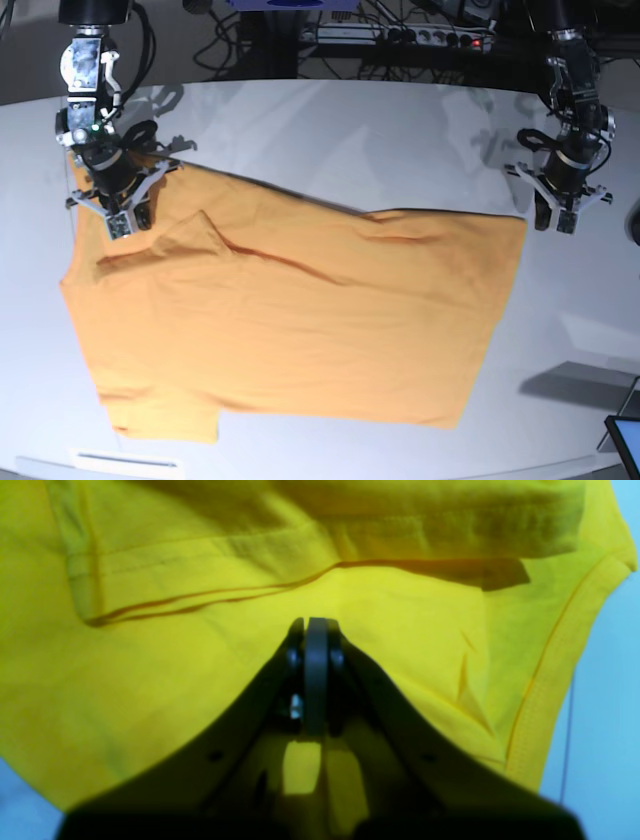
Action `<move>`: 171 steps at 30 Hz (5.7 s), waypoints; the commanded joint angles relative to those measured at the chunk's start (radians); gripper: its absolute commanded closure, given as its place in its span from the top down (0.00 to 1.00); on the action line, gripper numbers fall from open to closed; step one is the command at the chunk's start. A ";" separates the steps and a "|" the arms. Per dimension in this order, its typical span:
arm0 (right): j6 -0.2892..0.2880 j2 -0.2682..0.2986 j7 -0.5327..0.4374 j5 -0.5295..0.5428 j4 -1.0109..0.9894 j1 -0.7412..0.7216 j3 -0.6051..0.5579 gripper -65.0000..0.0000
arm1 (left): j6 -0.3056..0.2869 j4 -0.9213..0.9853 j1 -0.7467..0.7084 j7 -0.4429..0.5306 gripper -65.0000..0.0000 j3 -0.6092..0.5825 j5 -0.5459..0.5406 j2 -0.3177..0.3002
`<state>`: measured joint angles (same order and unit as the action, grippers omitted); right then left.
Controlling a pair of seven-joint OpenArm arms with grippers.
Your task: Fold the T-shirt properly
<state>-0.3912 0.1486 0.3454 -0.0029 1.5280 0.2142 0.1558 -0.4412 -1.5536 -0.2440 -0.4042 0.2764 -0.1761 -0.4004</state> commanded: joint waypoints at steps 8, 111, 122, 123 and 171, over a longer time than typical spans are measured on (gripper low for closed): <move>-0.007 0.007 0.088 -0.032 -0.007 0.008 0.001 0.00 | 0.008 -0.123 -0.045 0.026 0.00 0.093 -0.006 0.019; -0.007 -0.027 0.037 -0.033 0.032 0.152 0.001 0.00 | 0.109 0.494 0.111 0.604 0.00 -0.185 -0.006 -0.005; -0.010 -0.027 0.037 -0.033 0.067 0.196 0.058 0.00 | 0.111 0.388 -0.033 0.604 0.00 -0.184 -0.013 -0.004; -0.010 -0.027 0.037 -0.033 0.067 0.196 0.058 0.00 | 0.112 0.374 -0.048 0.604 0.00 -0.182 -0.013 -0.002; -0.012 -0.030 0.040 -0.033 0.067 0.156 0.052 0.00 | 0.153 0.425 0.226 0.348 0.00 -0.242 -0.004 -0.013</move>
<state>-0.4179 0.1104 0.2855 0.0196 1.6066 0.3550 0.2031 -0.2943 -1.1263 -0.0170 -0.0246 0.0299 -0.1902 -0.3973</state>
